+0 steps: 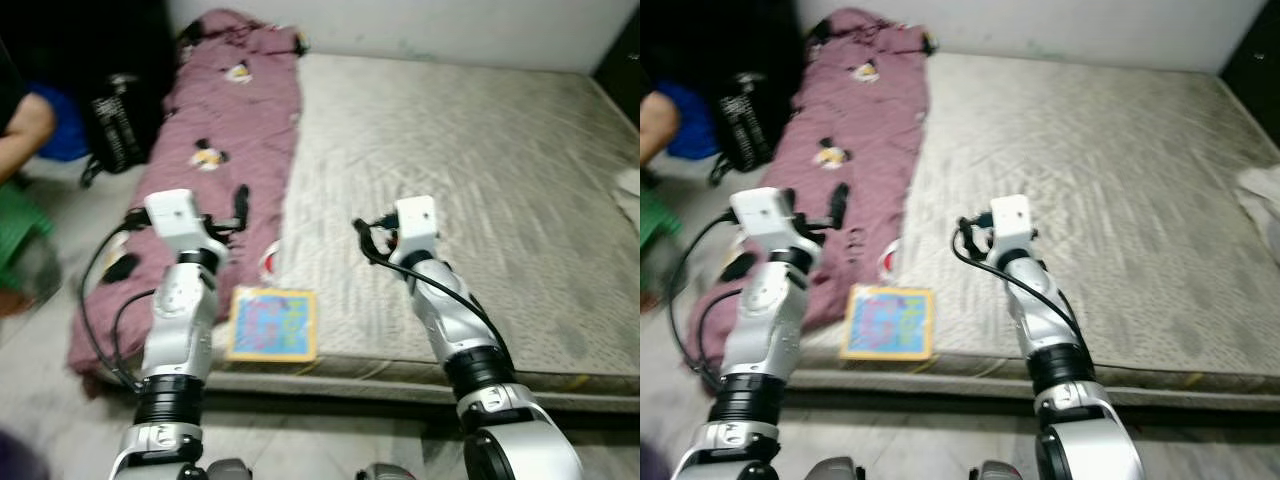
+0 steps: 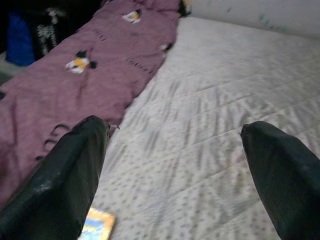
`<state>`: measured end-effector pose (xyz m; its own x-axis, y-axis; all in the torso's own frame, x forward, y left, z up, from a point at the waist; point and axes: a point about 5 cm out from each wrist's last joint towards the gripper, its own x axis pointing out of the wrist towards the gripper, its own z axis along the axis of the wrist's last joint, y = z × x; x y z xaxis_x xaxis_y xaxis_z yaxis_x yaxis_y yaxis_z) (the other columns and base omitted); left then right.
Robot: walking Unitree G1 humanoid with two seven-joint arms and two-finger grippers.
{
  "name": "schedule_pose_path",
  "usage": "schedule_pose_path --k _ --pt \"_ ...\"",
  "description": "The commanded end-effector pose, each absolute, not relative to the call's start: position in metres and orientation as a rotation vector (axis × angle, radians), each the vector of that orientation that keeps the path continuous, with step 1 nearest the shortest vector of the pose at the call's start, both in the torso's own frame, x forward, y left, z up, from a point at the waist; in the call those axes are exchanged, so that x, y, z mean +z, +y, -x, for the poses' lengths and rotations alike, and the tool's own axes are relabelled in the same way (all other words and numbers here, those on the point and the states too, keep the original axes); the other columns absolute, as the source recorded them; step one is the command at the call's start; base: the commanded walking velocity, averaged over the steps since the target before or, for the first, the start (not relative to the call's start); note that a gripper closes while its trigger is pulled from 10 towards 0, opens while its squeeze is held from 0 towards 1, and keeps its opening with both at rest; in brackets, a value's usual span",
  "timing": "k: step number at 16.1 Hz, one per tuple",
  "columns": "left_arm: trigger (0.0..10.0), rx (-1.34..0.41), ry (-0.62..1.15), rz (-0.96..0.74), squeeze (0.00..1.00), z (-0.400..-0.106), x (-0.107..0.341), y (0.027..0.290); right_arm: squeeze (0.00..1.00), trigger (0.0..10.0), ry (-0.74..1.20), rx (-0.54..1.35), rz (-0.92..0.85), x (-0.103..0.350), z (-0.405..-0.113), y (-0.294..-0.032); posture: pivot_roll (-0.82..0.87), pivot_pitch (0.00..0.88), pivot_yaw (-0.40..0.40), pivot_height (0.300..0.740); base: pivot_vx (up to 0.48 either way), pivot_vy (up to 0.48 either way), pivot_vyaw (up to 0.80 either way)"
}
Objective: Clean up the room
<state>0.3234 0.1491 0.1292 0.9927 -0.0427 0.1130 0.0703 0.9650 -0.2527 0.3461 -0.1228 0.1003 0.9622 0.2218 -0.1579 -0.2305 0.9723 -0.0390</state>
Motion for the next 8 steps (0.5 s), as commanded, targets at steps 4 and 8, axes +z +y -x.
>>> schedule_pose_path --k 4,8 --pt "10.0 -0.076 -0.094 0.263 0.00 -0.3248 0.1301 0.1416 0.00 10.0 0.170 0.207 0.050 0.0985 -0.3464 -0.1315 -0.01 0.000 -0.035 0.740 0.000 0.000 0.00" --pt "10.0 -0.095 -0.109 0.256 0.00 -0.3240 0.1320 0.1401 0.00 10.0 0.181 0.201 0.045 0.0976 -0.3471 -0.1327 -0.01 0.000 -0.035 0.740 0.068 0.000 -0.58"
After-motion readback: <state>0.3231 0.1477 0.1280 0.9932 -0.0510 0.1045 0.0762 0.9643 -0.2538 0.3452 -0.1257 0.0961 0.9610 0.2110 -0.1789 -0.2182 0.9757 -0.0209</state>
